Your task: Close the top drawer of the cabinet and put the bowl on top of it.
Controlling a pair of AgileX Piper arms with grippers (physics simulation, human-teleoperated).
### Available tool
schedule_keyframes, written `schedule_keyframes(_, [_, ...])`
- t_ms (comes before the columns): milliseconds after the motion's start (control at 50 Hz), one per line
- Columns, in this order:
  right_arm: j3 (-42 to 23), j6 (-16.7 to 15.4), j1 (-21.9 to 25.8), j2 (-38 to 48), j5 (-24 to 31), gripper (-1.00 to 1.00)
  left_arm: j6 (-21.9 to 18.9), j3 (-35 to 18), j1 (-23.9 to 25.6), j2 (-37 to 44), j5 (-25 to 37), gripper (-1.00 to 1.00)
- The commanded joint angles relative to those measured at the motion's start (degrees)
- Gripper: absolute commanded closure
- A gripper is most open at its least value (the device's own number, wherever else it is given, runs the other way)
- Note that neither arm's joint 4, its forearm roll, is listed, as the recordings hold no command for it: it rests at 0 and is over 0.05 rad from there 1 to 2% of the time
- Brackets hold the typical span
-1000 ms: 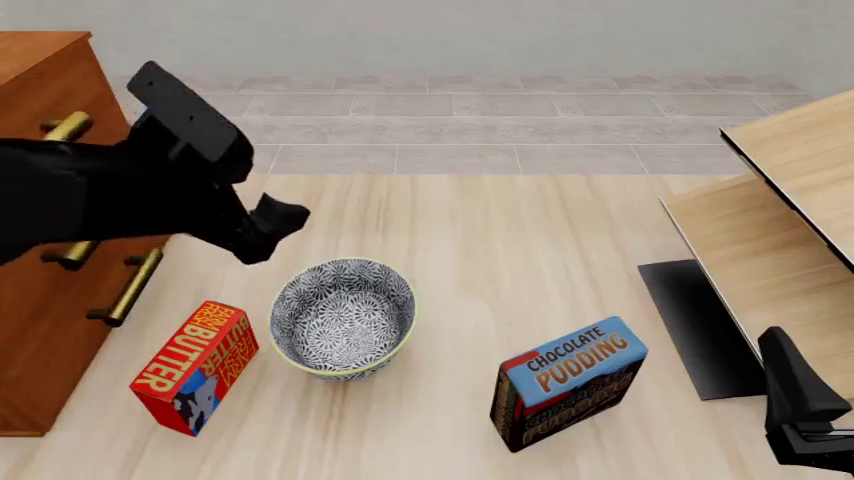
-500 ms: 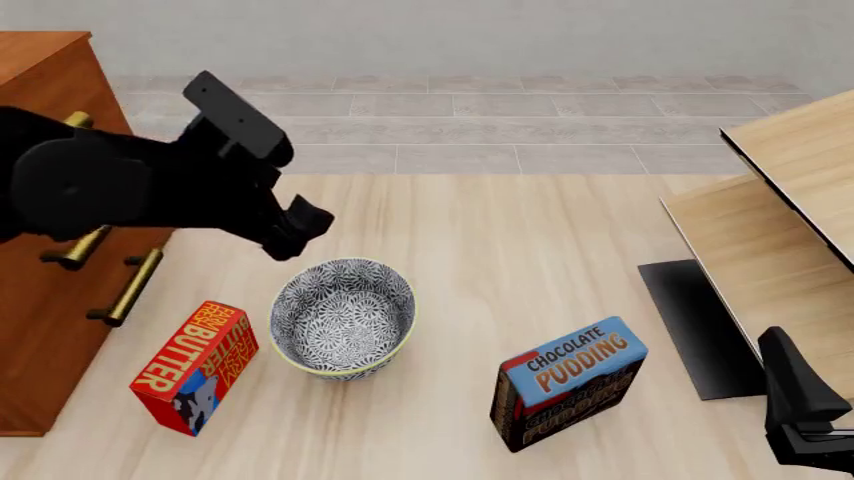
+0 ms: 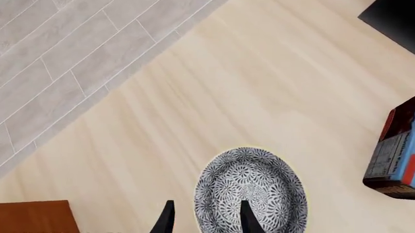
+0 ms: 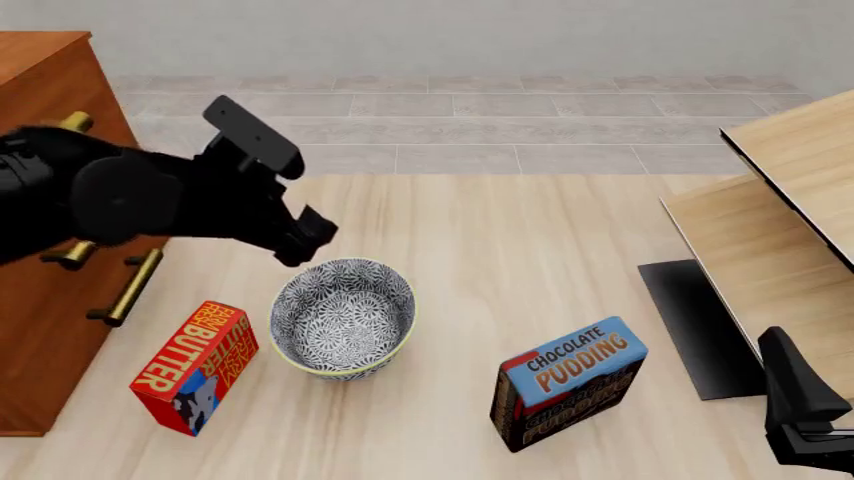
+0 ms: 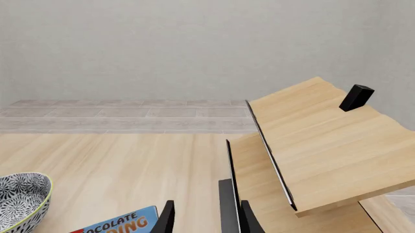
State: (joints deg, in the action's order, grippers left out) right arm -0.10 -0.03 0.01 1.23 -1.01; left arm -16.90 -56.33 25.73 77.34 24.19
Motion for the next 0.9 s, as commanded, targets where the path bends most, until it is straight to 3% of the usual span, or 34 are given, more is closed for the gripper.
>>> schedule_keyframes(20, [-0.02, 0.0, 0.0, -0.34, 0.32, -1.0, 0.71, 0.87, -0.28, 1.86, -1.67, -1.0])
schedule_keyframes(900, [-0.02, 0.0, 0.01, -0.33, 0.32, -1.0, 1.61, 3.16, -2.34, 8.98, -7.88, -1.0])
